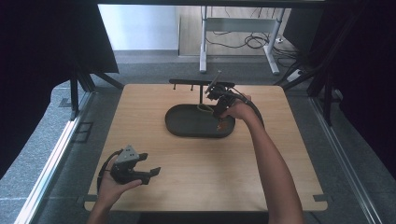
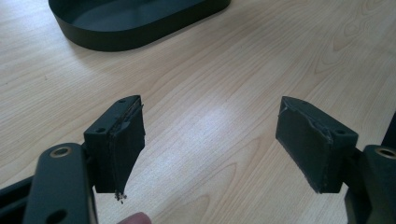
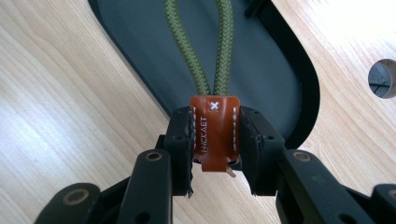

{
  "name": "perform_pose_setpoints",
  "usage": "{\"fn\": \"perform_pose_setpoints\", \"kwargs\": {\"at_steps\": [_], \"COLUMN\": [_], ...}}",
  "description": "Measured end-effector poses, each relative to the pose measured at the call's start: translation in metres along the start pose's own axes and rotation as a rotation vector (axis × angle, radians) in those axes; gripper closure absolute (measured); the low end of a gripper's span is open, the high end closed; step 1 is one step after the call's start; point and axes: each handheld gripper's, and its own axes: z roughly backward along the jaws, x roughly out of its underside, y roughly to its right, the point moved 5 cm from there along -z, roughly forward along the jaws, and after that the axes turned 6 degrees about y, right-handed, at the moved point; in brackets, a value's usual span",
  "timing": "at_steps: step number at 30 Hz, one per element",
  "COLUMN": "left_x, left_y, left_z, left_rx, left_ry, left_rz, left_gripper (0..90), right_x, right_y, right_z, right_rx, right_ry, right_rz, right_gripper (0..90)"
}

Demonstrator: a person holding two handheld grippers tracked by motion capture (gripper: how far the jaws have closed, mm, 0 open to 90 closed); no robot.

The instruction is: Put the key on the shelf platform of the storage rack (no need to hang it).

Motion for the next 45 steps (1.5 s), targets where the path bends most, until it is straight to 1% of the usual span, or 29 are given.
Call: {"fn": "perform_pose_setpoints", "kwargs": {"at_steps": [1,5,8,13,16,22,25,28,35,45], "left_x": [0.000,0.000,0.001,0.001,0.002,0.002,0.002,0.002,0.002,0.003], "left_y": [0.000,0.000,0.000,-0.002,-0.001,-0.001,-0.001,-0.001,0.000,0.000], "left_z": [0.000,0.000,0.000,0.000,-0.001,-0.002,-0.003,-0.003,-0.004,-0.005], "left_rx": [0.000,0.004,0.003,-0.002,-0.002,-0.002,-0.002,0.000,0.001,0.000], "left_ry": [0.000,0.004,0.001,-0.001,-0.003,-0.007,-0.009,-0.011,-0.014,-0.016], "left_rz": [0.001,0.003,0.002,0.004,0.007,0.004,0.003,0.001,0.000,0.001], "left_gripper": [24.1,24.0,24.0,24.0,24.0,24.1,24.1,24.1,24.1,24.1], "right_x": [0.000,-0.002,-0.003,-0.003,-0.002,0.002,0.004,0.006,0.009,0.014], "right_y": [0.001,0.004,0.006,0.007,0.007,0.009,0.008,0.007,0.004,0.002], "right_z": [-0.002,-0.007,-0.012,-0.022,-0.027,-0.036,-0.041,-0.045,-0.053,-0.062], "right_rx": [0.007,0.001,0.012,0.016,0.009,0.022,0.013,0.017,0.009,0.004], "right_ry": [-0.004,0.000,-0.009,0.000,0.002,-0.004,0.003,0.000,0.004,-0.011], "right_rz": [0.001,-0.004,0.001,0.000,-0.004,-0.002,-0.002,0.001,0.007,0.005], "right_gripper": [66.9,66.9,66.9,66.9,66.9,66.8,66.8,66.8,66.6,66.3]}}
